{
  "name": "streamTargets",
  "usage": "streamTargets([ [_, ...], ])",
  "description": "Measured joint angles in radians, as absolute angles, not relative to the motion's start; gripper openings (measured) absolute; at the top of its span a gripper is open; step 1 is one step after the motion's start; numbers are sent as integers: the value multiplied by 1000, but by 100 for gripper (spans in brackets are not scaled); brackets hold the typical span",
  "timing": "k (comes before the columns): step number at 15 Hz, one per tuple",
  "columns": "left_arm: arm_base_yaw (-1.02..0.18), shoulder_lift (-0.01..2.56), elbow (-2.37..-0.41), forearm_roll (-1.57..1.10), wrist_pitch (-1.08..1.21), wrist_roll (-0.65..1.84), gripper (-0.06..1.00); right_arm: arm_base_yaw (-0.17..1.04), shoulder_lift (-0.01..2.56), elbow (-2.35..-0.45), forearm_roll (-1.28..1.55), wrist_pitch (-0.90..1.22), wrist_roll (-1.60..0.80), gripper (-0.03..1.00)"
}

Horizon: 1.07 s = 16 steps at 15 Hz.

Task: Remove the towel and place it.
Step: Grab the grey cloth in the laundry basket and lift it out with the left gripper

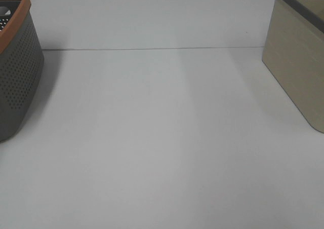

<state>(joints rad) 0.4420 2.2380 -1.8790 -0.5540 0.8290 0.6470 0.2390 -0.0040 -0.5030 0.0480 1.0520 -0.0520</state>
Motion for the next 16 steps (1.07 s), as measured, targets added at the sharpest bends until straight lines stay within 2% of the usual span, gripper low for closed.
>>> streamTargets([
  [1, 442, 2238, -1879, -550, 821, 647, 1, 239, -4, -503, 48, 1052, -52, 75],
  [7, 440, 2207, -1879, -545, 804, 644, 0, 239, -4, -503, 48, 1052, -52, 75],
  [16, 431, 1829, -1879, -579, 818, 624, 0, 239, -4, -503, 48, 1052, -52, 75],
])
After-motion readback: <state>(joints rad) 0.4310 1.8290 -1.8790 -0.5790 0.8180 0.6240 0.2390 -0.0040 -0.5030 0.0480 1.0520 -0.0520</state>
